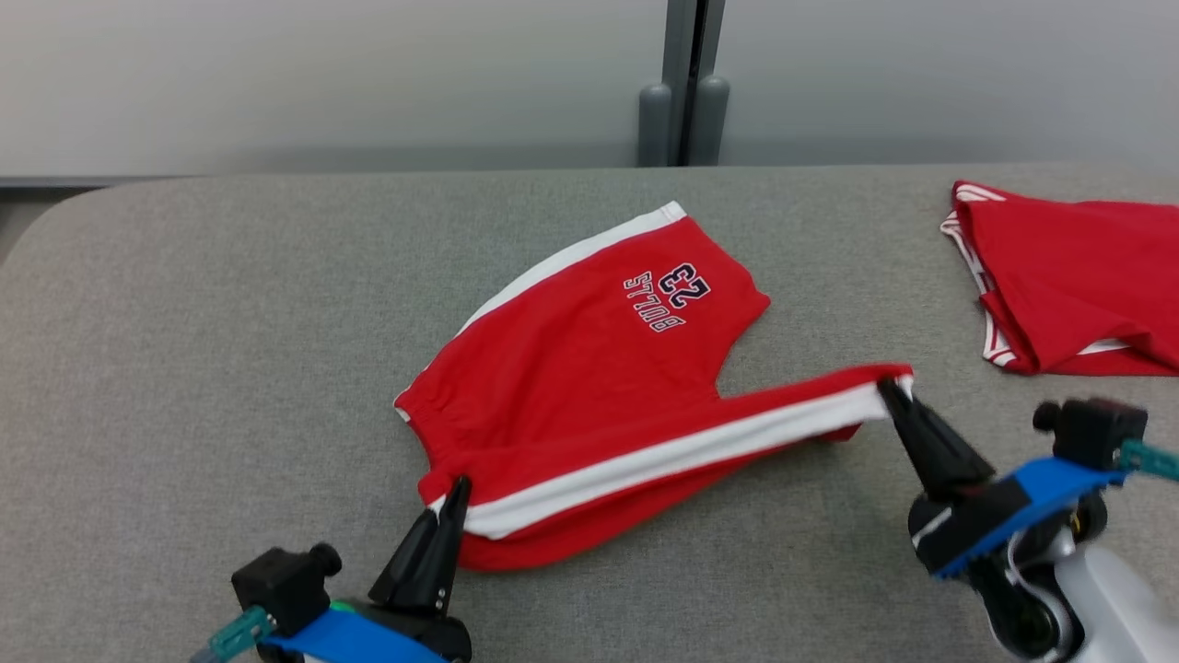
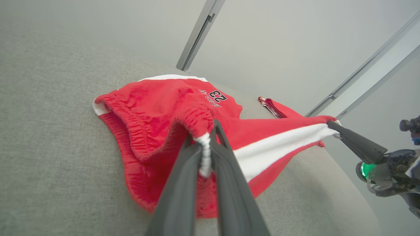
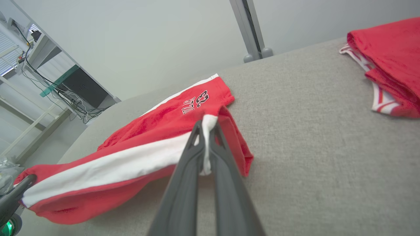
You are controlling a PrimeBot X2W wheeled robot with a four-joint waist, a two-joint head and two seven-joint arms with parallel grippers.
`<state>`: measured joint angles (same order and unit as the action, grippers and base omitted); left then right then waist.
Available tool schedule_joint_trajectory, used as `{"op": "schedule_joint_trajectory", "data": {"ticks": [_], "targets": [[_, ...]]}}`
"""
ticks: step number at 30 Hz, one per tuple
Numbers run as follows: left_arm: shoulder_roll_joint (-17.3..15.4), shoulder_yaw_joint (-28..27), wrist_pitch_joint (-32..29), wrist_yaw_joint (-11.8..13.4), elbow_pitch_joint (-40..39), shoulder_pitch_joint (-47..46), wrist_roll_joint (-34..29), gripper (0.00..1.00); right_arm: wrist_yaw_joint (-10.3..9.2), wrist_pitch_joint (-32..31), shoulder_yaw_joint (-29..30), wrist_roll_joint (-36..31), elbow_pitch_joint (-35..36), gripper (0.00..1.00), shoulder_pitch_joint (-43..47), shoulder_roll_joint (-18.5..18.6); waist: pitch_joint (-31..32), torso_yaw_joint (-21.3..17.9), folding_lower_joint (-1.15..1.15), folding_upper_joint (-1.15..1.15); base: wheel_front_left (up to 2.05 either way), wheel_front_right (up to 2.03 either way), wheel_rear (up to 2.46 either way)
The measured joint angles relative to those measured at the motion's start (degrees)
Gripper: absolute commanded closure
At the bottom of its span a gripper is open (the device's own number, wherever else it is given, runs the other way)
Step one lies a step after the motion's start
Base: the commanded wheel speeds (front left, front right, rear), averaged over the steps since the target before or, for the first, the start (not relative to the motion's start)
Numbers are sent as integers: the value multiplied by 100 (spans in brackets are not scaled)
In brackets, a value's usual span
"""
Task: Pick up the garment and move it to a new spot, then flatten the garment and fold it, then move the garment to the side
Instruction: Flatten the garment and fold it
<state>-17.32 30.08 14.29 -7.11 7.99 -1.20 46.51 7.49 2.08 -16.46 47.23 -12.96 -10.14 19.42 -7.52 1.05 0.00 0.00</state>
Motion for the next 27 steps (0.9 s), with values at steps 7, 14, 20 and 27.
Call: {"op": "schedule_joint_trajectory", "data": {"ticks": [7, 14, 20, 27], "targets": [[200, 232, 34, -10, 454, -1120, -93, 100, -1, -392, -114, -478, -946, 100, -1961, -56, -559, 251, 2, 2, 0, 0, 0], [521, 226, 63, -16, 1065, -2173, -246, 100, 0, -475, -414, -748, -2477, 100, -3781, -205, -1089, 646, 1, 2, 0, 0, 0], [909, -82, 69, -27, 1370, -2692, -536, 100, -1, -372, -744, -914, -3653, 100, -4849, -370, -1482, 957, 1, 2, 0, 0, 0], [1132, -158, 69, -27, 1658, -2868, -793, 54, -1, -145, -1107, -911, -4542, 8, -5370, -544, -1775, 1143, 1, 3, 0, 0, 0]]}}
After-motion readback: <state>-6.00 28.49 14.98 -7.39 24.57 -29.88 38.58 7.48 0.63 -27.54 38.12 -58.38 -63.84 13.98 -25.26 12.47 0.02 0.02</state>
